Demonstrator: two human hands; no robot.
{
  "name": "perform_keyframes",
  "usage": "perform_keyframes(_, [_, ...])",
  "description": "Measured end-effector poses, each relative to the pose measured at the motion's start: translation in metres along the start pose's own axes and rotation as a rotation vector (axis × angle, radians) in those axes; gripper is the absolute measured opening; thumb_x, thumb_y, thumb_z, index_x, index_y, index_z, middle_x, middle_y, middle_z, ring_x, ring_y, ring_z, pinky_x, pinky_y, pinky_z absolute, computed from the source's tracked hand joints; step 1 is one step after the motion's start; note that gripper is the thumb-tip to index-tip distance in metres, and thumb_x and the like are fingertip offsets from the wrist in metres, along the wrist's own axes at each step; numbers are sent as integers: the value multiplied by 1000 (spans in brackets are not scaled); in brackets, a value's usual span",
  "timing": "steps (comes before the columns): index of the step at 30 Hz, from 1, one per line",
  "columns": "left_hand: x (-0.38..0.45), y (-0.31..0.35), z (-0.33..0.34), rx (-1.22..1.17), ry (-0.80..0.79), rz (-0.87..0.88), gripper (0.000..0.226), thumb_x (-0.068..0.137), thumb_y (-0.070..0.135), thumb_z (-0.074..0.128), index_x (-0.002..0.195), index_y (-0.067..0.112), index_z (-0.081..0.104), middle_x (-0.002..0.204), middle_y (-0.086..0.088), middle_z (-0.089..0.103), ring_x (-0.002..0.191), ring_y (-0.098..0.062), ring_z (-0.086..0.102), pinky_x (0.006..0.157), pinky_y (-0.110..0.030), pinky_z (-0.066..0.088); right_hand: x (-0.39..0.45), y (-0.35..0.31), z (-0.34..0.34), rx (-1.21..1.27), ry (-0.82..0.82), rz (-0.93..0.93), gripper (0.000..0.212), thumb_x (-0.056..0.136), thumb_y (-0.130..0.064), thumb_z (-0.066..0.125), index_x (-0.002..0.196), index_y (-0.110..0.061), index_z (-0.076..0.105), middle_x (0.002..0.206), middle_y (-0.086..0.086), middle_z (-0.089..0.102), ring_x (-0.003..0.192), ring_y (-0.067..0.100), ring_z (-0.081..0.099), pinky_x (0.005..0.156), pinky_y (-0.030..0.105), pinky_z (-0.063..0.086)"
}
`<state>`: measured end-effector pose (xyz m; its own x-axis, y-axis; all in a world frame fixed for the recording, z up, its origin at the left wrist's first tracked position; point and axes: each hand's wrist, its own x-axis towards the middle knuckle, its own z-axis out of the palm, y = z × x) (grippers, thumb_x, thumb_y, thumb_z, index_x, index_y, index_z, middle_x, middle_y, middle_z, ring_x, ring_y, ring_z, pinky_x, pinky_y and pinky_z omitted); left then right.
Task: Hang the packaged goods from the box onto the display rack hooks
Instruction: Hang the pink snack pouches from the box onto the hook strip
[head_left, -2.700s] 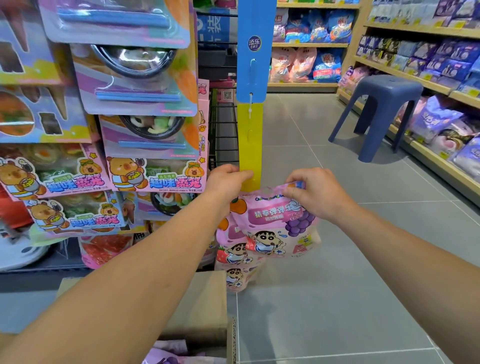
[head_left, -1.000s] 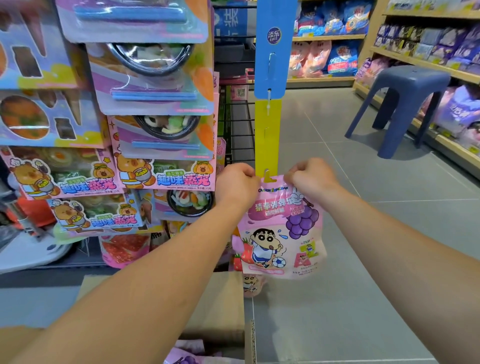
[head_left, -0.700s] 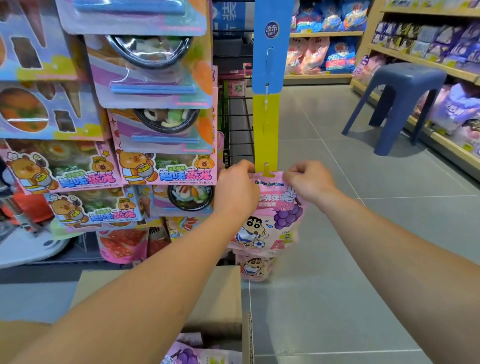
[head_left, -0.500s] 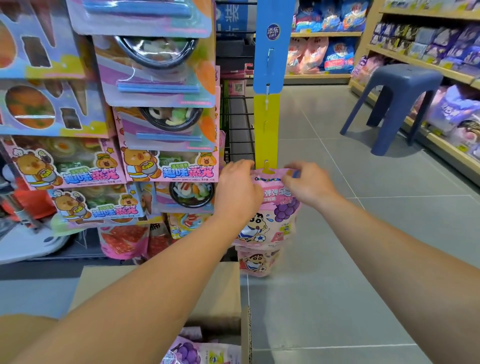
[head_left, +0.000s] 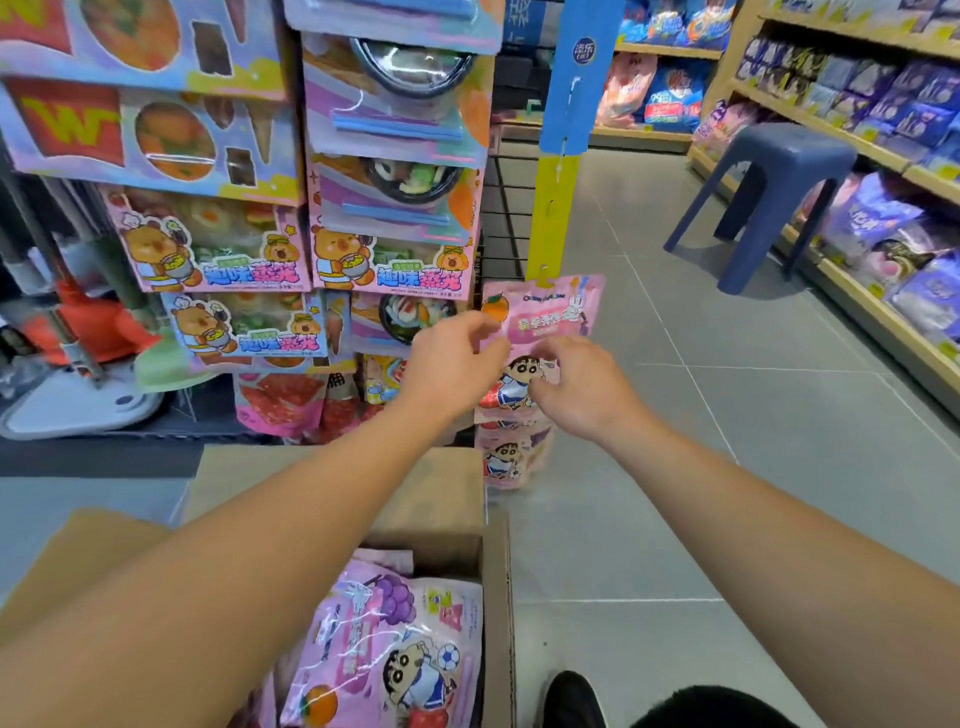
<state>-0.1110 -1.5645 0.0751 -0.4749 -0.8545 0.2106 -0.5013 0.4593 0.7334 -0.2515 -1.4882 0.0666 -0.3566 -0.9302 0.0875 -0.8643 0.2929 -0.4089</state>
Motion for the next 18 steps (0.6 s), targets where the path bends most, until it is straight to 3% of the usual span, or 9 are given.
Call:
perform_keyframes(5, [-69,-54,-32,63,-72,-96,23,90,28,64,109,17,72,104,6,71,96,-11,64,79,-18,41,-52,-40,42,-5,-171,-68,29,79,-19,64,107,-12,67,110,10,68,106,31,60,87,39,50])
perform_keyframes(10, [-130,-119,-46,10,-160,-285,23,87,27,68,108,17,71,102,4,71,93,-14,65,89,-30,50,-89,-75,96,2,-346,-127,32,82,-22,65,114,-16,65,117,5,64,112,24,57,92,35,47])
perform_keyframes(15, [-180,-168,-57,107,-169,-395,24,84,25,70,107,17,71,102,3,72,91,-13,64,80,-20,43,-114,-93,155,-11,-500,-145,27,86,-25,64,110,-14,63,113,8,62,107,27,58,84,33,48])
perform_keyframes(18, [-205,-192,-56,111,-192,-512,25,83,30,70,107,21,70,103,5,72,96,-13,65,82,-24,47,-124,-94,188,-35,-569,-129,29,85,-27,63,112,-15,61,114,8,58,107,28,57,83,32,47])
